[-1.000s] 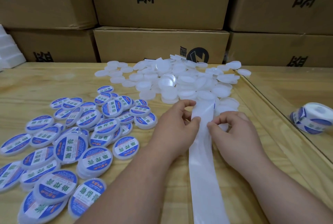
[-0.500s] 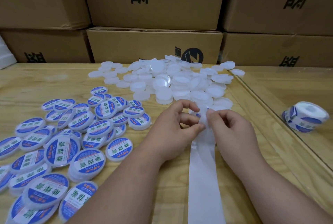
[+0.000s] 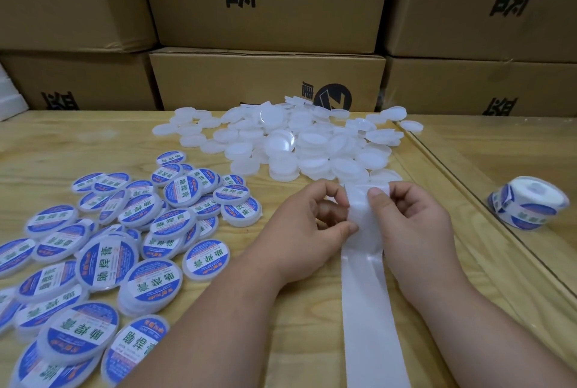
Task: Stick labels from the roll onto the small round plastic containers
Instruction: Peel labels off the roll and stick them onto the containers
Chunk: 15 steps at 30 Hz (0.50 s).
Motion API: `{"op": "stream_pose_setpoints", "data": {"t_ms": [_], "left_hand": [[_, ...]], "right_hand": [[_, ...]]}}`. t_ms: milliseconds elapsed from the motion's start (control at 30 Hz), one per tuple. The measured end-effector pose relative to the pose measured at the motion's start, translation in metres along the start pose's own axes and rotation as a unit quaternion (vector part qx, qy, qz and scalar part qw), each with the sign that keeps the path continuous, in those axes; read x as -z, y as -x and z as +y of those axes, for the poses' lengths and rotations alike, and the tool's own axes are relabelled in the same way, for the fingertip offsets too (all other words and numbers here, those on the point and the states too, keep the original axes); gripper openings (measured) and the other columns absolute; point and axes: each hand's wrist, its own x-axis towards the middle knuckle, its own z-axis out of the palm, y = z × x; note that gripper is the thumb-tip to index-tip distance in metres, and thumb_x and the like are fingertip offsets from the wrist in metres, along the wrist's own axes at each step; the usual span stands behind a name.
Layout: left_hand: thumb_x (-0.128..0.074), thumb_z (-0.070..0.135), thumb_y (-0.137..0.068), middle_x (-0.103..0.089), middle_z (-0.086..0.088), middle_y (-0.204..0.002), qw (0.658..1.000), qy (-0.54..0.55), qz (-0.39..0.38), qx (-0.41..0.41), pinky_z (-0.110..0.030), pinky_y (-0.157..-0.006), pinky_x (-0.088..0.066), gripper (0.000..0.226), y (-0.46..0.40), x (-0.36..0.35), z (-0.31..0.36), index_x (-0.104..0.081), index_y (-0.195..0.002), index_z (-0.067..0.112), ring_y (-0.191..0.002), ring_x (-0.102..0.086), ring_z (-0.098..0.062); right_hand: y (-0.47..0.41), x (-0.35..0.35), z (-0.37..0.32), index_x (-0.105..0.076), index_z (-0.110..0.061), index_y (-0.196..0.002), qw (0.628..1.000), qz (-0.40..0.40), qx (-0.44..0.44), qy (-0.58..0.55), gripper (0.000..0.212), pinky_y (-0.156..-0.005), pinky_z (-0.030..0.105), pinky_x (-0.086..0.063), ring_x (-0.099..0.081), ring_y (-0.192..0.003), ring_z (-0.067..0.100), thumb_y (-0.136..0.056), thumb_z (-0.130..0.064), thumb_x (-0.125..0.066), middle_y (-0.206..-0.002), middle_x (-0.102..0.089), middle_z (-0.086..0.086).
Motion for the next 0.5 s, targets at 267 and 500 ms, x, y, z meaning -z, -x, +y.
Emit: {"op": "stream_pose_setpoints", "data": {"t_ms": [267, 500], "left_hand": [[-0.063, 0.043, -0.083, -0.075, 0.007, -0.111, 0.993, 0.090, 0.072, 0.017, -0.027, -0.097, -0.052, 0.034, -0.0020, 0.0016, 0.0015, -0.072, -0.110, 0.025, -0.108, -0.068, -0.009], [-0.070, 0.039, -0.081, -0.077, 0.007, -0.097, 0.984, 0.143, 0.103, 0.009, -0.023, -0.089, -0.052, 0.034, -0.0031, 0.0055, 0.0005, -0.071, -0.114, 0.030, -0.100, -0.071, -0.007]], "right_hand": [[0.0058, -0.0035, -0.0024, -0.068, -0.020, -0.101, 0.997, -0.065, 0.022, -0.040, 0.018, -0.069, 0.019, -0.053, -0.073, -0.080, 0.008, -0.099, -0.004, -0.060, -0.085, -0.077, -0.005], [0.0094, -0.0074, -0.0027, -0.068, -0.038, -0.103, 0.982, -0.188, 0.030, 0.018, 0.038, -0.062, 0.028, -0.046, -0.060, -0.067, 0.016, -0.093, -0.004, -0.054, -0.084, -0.073, 0.011]]}}
